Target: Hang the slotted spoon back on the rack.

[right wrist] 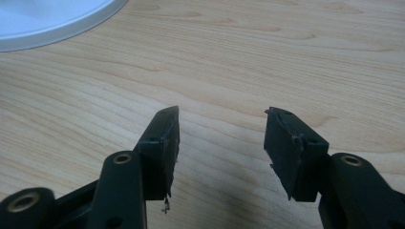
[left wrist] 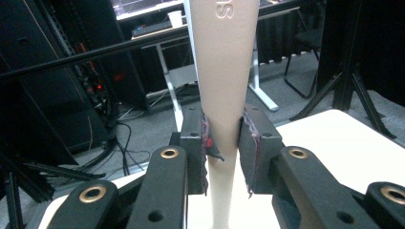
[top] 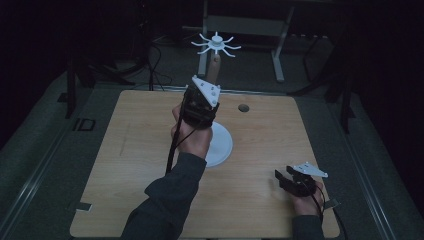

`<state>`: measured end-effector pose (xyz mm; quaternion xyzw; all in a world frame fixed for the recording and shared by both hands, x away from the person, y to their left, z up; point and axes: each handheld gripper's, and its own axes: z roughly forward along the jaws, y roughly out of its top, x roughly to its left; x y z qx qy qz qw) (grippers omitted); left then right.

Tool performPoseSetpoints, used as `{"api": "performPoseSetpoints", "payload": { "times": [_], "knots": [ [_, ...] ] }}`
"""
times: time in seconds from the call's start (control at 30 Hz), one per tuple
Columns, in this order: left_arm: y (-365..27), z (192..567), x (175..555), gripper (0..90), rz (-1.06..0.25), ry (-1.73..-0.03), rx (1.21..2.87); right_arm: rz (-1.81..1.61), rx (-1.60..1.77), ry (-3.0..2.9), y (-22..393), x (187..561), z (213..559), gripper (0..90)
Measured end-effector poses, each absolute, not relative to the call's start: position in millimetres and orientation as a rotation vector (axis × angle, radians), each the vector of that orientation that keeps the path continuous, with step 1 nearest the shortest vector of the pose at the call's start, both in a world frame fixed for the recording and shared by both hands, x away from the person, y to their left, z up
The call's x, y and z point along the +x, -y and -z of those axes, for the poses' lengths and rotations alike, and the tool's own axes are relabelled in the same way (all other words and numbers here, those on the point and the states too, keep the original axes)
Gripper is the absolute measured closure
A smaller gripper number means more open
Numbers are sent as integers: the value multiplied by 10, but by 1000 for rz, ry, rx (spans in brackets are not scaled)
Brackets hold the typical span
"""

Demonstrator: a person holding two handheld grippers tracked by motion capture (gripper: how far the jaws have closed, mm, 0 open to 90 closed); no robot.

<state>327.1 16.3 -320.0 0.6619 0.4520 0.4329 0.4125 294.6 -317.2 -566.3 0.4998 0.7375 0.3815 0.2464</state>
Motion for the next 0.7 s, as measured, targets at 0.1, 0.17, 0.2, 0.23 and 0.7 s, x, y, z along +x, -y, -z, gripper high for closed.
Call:
{"api": "performPoseSetpoints", "payload": {
  "times": [0.1, 0.17, 0.2, 0.23, 0.7],
  "knots": [
    [-162, 3208, 3292, 736, -1086, -1145, 1667, -1040, 1363, -2014, 3169, 2949, 5666, 460],
    [-156, 3216, 3306, 736, -1085, -1145, 1665, -1041, 1361, -2014, 3170, 2950, 5667, 460],
    [-153, 3219, 3310, 736, -1083, -1149, 1668, -1041, 1363, -2014, 3170, 2951, 5667, 460],
    [-153, 3219, 3310, 736, -1083, -1149, 1668, -1041, 1363, -2014, 3170, 2951, 5667, 460],
    [-146, 3230, 3349, 730, -1089, -1147, 1673, -1039, 1363, -2012, 3177, 2940, 5663, 460]
  ]
}}
